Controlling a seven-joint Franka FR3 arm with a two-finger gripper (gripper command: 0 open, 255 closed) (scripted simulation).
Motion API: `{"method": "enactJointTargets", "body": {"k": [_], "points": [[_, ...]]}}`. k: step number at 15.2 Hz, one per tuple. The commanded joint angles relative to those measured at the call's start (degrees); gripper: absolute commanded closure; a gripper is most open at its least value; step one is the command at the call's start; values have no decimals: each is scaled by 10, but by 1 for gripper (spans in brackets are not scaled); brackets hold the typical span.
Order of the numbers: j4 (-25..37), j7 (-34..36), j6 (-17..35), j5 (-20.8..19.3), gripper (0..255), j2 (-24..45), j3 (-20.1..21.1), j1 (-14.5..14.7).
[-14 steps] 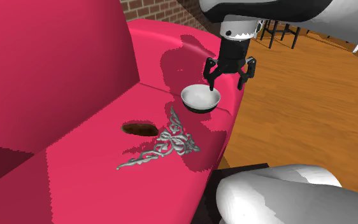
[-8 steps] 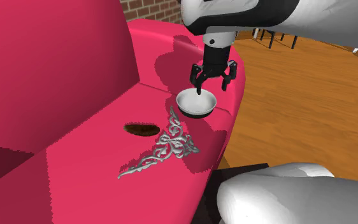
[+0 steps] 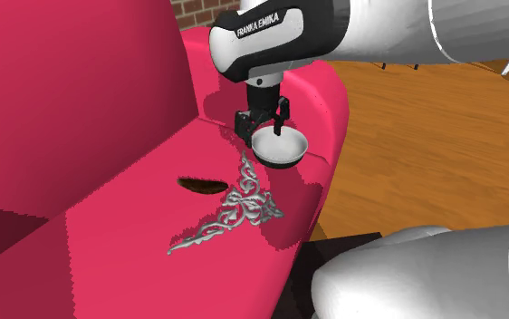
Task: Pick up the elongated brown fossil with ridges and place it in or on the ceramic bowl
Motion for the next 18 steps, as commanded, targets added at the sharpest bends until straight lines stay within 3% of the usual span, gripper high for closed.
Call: {"method": "enactJointTargets", "body": {"k": [1,15,18], "points": [[4,-25,29,0,0,29,12,18],[2,-169,194,-25,0,170,106,130],[-6,-172,218,-32,0,186,112,133]]}}
